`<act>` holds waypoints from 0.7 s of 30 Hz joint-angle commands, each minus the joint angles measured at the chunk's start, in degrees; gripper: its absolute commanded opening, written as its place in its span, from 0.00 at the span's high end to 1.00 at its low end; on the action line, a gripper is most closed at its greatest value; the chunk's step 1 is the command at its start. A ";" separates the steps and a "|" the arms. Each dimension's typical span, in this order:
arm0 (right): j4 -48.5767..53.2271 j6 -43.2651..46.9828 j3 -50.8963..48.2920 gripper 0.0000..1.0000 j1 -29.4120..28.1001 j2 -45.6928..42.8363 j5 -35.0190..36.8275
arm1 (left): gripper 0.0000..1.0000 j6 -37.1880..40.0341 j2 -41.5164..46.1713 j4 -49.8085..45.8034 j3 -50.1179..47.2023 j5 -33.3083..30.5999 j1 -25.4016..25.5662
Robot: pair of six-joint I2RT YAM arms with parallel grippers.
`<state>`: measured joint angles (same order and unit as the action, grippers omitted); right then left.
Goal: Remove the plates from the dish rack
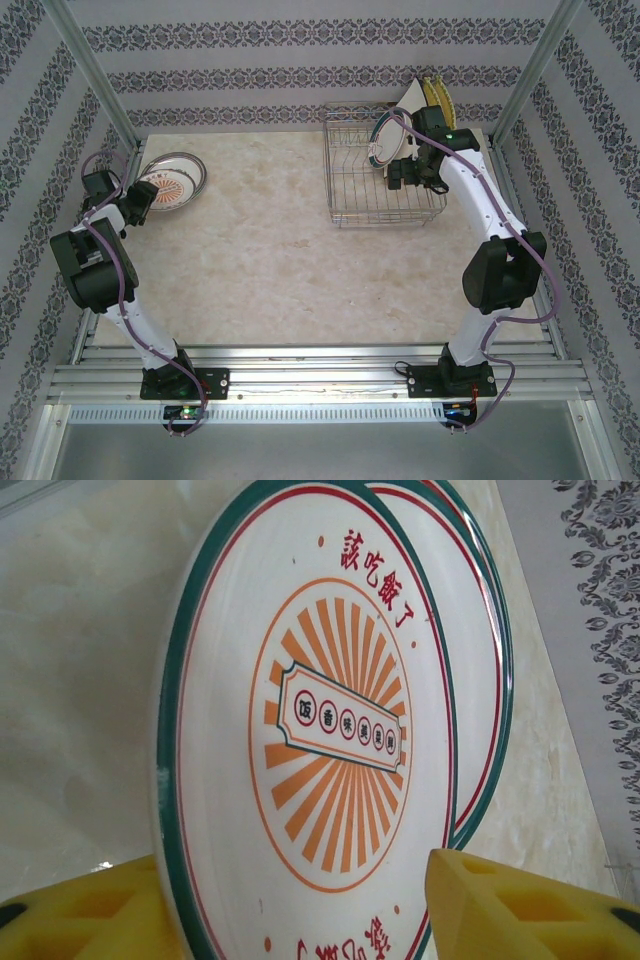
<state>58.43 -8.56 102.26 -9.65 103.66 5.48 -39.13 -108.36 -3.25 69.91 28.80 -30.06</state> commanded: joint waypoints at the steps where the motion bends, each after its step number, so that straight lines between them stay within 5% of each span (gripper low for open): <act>1: -0.43 0.74 0.76 0.02 -0.52 0.30 -0.55 | 0.36 2.35 2.65 -3.00 2.07 -1.32 0.53; 21: -1.61 0.74 -0.37 0.02 -0.55 0.16 -1.28 | 0.25 5.92 0.32 -8.53 6.34 -6.01 2.89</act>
<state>57.17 -8.56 102.26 -9.65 103.66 4.86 -34.68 -107.53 -9.96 73.97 24.05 -28.23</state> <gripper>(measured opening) 0.978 0.746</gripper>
